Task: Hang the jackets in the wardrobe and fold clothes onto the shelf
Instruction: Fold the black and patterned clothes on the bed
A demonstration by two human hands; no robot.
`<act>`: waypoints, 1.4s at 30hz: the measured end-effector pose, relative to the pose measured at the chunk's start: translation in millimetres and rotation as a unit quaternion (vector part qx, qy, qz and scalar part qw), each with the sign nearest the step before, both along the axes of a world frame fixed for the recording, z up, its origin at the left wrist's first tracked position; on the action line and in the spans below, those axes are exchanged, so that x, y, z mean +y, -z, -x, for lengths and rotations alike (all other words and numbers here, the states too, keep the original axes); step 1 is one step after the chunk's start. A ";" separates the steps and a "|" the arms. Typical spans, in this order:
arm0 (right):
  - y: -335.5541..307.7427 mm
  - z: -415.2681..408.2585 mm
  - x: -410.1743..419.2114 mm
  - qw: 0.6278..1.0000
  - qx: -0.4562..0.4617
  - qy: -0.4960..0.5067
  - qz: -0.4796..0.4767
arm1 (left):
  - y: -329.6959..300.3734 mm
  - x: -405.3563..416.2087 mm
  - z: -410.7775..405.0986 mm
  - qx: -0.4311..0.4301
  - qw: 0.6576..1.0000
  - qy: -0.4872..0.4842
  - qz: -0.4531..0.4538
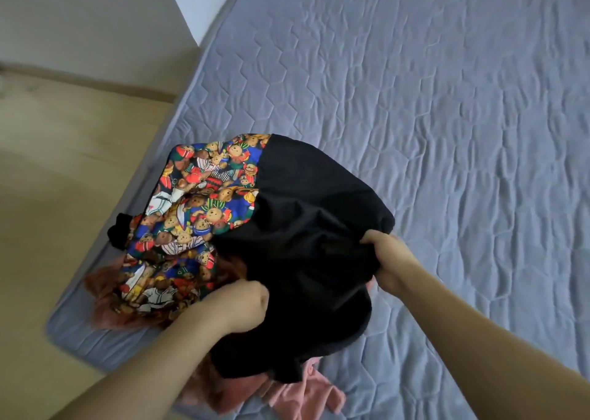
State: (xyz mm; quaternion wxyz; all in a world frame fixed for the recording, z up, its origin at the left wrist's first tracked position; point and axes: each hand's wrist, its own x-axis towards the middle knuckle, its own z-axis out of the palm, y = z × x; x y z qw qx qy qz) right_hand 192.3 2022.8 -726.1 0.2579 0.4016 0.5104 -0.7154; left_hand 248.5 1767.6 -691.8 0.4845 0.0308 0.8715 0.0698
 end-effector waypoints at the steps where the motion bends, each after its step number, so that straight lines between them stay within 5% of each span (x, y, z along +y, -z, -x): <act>1: -12.0 6.0 6.2 0.999 0.026 0.023 0.010 | -4.4 1.7 11.0 0.072 0.996 -0.050 -0.030; 6: -95.0 36.2 34.4 0.990 0.134 0.030 0.033 | -39.0 38.0 53.8 0.378 0.926 0.004 -0.003; 10: -155.7 45.7 52.3 0.967 0.215 -0.135 -0.017 | -85.4 57.6 76.8 0.568 0.810 -0.133 -0.059; 12: -185.6 39.9 59.8 0.906 0.248 -0.306 -0.153 | -112.7 53.6 87.7 0.579 0.766 -0.248 -0.127; 14: -220.1 33.4 66.1 0.799 0.272 -0.444 -0.302 | -143.6 49.8 102.6 0.548 0.739 -0.340 -0.196; 21: -431.9 6.6 97.2 0.496 0.393 -0.542 -0.552 | -312.9 121.7 130.2 0.269 0.906 -0.122 -0.305; 25: -571.9 -14.6 128.5 0.423 0.448 -0.485 -0.620 | -409.9 172.4 109.6 0.116 0.946 -0.013 -0.302; 28: -663.3 -35.0 160.1 0.406 0.493 -0.403 -0.656 | -471.9 202.2 80.1 0.159 0.918 -0.022 -0.364; 32: -750.4 -71.5 195.3 0.342 0.543 -0.354 -0.680 | -566.3 240.5 64.6 0.342 0.805 -0.134 -0.466; 35: -805.3 -99.8 225.6 0.297 0.574 -0.325 -0.691 | -646.9 274.7 55.7 0.420 0.806 -0.063 -0.412; 39: -854.9 -131.4 271.7 0.247 0.609 -0.284 -0.698 | -700.0 329.3 21.9 0.310 0.838 -0.018 -0.450; 42: -869.3 -148.1 318.0 0.233 0.581 -0.210 -0.751 | -717.1 360.0 -8.0 0.356 0.809 -0.053 -0.465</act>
